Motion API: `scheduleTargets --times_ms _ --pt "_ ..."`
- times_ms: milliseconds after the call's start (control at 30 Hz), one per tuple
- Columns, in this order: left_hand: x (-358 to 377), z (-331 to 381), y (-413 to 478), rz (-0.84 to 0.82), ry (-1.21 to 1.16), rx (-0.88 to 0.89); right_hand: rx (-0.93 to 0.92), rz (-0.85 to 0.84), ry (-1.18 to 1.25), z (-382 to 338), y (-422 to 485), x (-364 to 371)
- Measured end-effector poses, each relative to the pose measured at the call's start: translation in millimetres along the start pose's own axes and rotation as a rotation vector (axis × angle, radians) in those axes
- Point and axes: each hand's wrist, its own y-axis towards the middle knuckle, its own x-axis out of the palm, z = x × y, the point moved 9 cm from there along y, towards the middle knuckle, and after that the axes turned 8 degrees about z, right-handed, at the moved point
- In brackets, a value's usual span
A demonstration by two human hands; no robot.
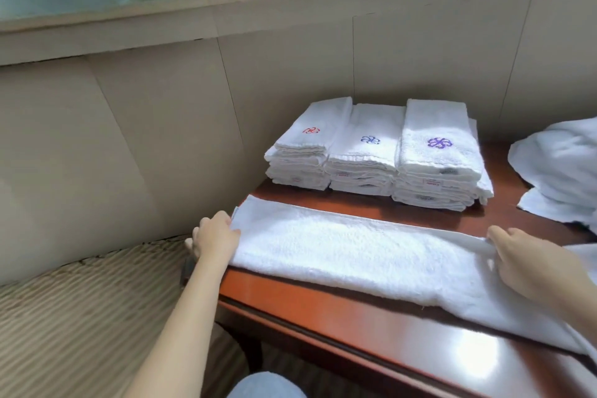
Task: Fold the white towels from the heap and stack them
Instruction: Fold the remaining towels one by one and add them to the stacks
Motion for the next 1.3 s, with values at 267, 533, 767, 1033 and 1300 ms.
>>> scheduleTargets --times_ms 267,533,767,1033,1300 --pt "-3 -26 0 -0.013 -0.210 -0.065 0.107 0.224 0.164 -16 -14 -31" --pt "2 -34 -7 -0.059 -0.191 -0.066 0.225 0.114 0.061 16 -9 7" --pt "1 -16 -4 0.031 -0.269 -0.057 0.142 0.117 -0.010 3 -12 -1" --pt "-10 23 -16 0.200 0.047 0.050 0.162 0.113 -0.059 1 -12 -3" --pt "61 98 -55 -0.400 0.246 0.378 0.160 0.116 -0.024 -2 -15 -10"
